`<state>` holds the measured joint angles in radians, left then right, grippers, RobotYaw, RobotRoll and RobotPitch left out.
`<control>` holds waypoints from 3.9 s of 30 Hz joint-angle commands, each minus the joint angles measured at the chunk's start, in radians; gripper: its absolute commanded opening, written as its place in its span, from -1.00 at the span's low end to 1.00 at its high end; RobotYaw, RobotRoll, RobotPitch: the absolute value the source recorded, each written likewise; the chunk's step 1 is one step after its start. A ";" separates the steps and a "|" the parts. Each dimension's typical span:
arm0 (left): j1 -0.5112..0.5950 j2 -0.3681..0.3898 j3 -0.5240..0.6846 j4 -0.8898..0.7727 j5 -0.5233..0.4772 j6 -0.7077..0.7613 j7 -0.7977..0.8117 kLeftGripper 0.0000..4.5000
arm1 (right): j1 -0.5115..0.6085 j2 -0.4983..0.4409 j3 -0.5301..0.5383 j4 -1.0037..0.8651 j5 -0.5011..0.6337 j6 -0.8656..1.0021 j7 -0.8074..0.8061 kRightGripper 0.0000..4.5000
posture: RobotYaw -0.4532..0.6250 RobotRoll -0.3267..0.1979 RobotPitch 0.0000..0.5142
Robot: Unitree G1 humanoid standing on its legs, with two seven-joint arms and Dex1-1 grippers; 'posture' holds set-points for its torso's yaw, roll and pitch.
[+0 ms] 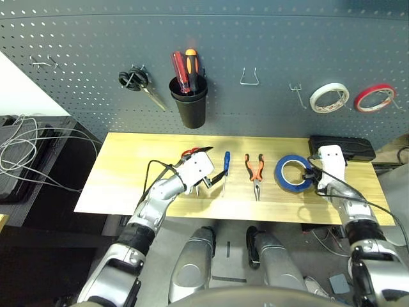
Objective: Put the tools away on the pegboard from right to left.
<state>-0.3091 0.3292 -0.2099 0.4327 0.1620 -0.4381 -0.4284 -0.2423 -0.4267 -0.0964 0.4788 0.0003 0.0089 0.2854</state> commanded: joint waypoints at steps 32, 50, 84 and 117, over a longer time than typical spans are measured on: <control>-0.028 -0.040 -0.018 0.068 -0.023 -0.270 -0.024 1.00 | 0.106 -0.089 0.035 -0.430 -0.183 -0.580 -0.084 -0.69 | -0.05 0.25 -0.30; -0.064 -0.050 -0.019 0.111 -0.016 -0.284 -0.024 1.00 | -0.096 -0.015 -0.002 -0.183 -0.196 -0.431 -0.199 -0.69 | -0.02 0.25 -0.37; -0.003 -0.059 -0.012 0.092 -0.054 -0.031 -0.056 1.00 | 0.021 0.159 0.065 -0.111 0.026 -0.056 0.018 0.98 | 0.03 0.25 -0.29; 0.062 -0.009 -0.046 0.026 0.027 0.242 -0.068 1.00 | -0.266 0.389 0.030 0.085 0.156 0.703 -0.113 0.98 | 0.19 0.25 -0.27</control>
<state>-0.2673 0.3154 -0.2559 0.4678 0.1868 -0.2059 -0.4984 -0.5265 -0.0486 -0.0633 0.5372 0.1572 0.6951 0.1883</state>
